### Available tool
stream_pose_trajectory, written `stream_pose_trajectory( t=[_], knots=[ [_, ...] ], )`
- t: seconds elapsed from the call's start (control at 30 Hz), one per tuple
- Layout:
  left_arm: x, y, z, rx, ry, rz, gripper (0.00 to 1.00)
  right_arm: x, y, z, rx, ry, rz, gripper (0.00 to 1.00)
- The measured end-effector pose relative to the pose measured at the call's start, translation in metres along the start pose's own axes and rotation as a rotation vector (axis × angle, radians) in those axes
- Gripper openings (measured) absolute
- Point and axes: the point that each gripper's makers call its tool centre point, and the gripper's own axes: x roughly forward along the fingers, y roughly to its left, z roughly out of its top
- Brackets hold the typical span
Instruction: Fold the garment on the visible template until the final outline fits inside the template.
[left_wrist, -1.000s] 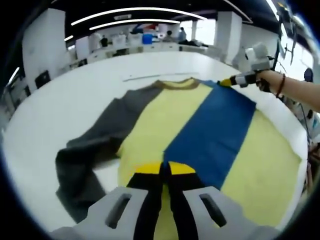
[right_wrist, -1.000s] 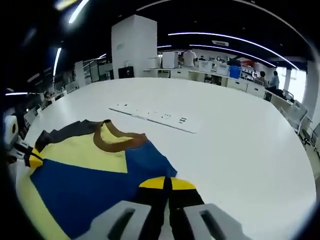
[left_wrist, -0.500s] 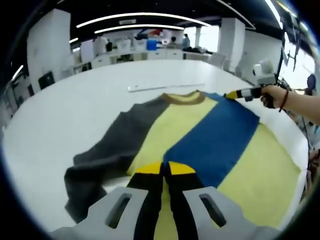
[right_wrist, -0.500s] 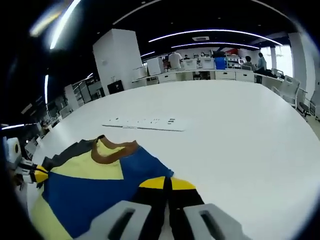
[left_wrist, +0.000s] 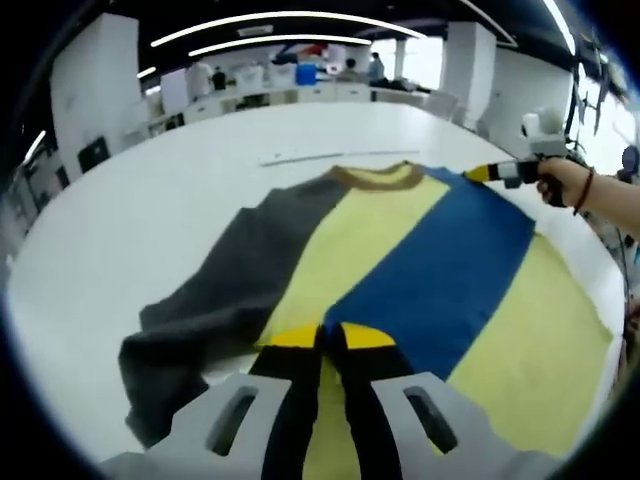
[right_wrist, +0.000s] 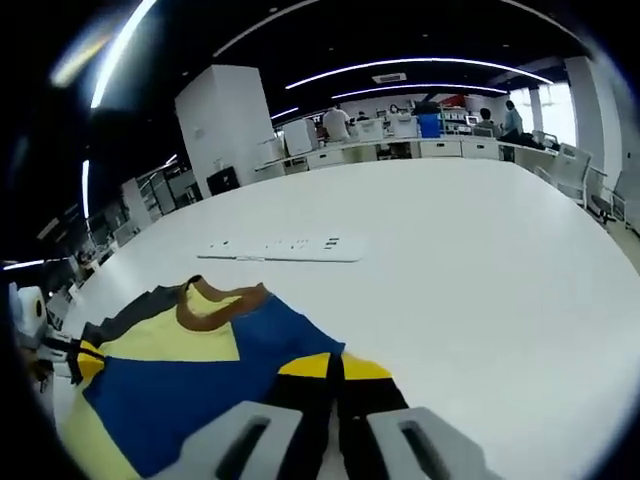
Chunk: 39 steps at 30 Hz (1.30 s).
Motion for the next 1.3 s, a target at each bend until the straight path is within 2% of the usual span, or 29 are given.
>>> stream_pose_trajectory(
  t=[0.13,0.27,0.4,0.6,0.7,0.93,1.07,1.3],
  knots=[
    [-0.005,0.005,-0.001,0.008,0.003,0.020,0.21,-0.001,0.000,0.000,-0.030,0.008,-0.017,0.00],
    [-0.012,0.000,-0.003,0.009,0.004,0.014,0.31,-0.008,0.002,0.003,-0.034,0.009,-0.017,0.05],
    [-0.015,-0.006,-0.008,0.020,0.011,0.006,0.42,-0.016,0.005,0.005,-0.048,0.021,-0.010,0.16],
    [-0.017,-0.013,-0.016,0.099,0.036,0.008,0.50,-0.031,0.014,0.004,-0.075,0.033,0.007,0.30],
    [-0.019,-0.014,-0.015,0.093,0.026,0.005,0.51,-0.041,0.020,0.002,-0.067,0.044,0.020,0.36],
    [-0.022,-0.012,-0.017,0.097,0.031,0.016,0.58,-0.064,0.028,-0.009,-0.087,0.076,0.031,0.41],
    [-0.032,-0.012,-0.013,0.072,0.010,0.009,0.63,-0.074,0.032,-0.015,-0.079,0.086,0.037,0.43],
    [-0.058,0.002,-0.006,0.098,-0.009,0.022,0.73,-0.096,0.042,-0.027,-0.091,0.096,0.051,0.44]
  ],
)
